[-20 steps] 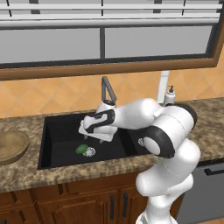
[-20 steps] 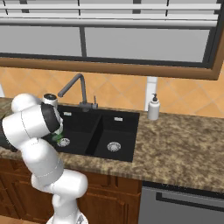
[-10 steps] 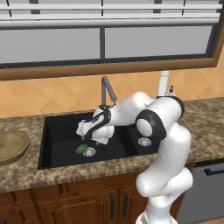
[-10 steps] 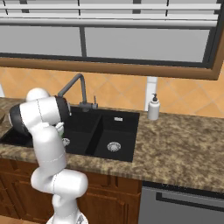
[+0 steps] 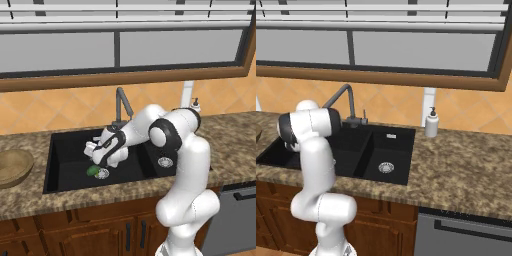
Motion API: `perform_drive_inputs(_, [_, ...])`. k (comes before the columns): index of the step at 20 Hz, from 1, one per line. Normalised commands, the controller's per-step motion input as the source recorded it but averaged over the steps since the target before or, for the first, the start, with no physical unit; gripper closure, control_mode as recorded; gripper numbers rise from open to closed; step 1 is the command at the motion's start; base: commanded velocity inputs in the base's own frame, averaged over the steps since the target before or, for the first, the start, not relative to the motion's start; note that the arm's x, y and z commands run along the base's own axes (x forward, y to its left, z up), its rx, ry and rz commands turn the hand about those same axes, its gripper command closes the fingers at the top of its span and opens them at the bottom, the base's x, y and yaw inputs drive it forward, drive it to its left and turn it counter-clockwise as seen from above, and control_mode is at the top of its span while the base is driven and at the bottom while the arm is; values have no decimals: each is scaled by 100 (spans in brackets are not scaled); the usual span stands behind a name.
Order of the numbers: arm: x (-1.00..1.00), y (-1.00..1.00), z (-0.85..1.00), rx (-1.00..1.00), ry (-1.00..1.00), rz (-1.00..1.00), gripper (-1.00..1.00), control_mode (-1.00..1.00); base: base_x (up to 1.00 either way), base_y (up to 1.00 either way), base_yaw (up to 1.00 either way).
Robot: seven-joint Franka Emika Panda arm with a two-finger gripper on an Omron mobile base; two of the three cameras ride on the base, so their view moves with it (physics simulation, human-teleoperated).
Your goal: Pick the broccoli from the sink and place it in the bowl. Then pick the bowl and place it in the microwave. Then close the microwave door and press the start button.
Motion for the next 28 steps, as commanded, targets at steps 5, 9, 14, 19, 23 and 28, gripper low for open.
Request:
perform_drive_inputs(5, [34, 0, -22, 0, 0, -2, -100, -100, 0, 0, 0])
perform_drive_inputs(9, [30, 0, -26, 0, 0, 0, -100, -100, 0, 0, 0])
perform_drive_inputs(14, [29, 0, -37, 0, 0, 0, -100, -100, 0, 0, 0])
perform_drive_inputs(19, [25, 0, -36, 0, 0, 0, -100, -100, 0, 0, 0])
perform_drive_inputs(23, [30, 0, -31, 0, 0, 0, -100, -100, 0, 0, 0])
perform_drive_inputs(28, [22, 0, -32, 0, 0, 0, -100, -100, 0, 0, 0])
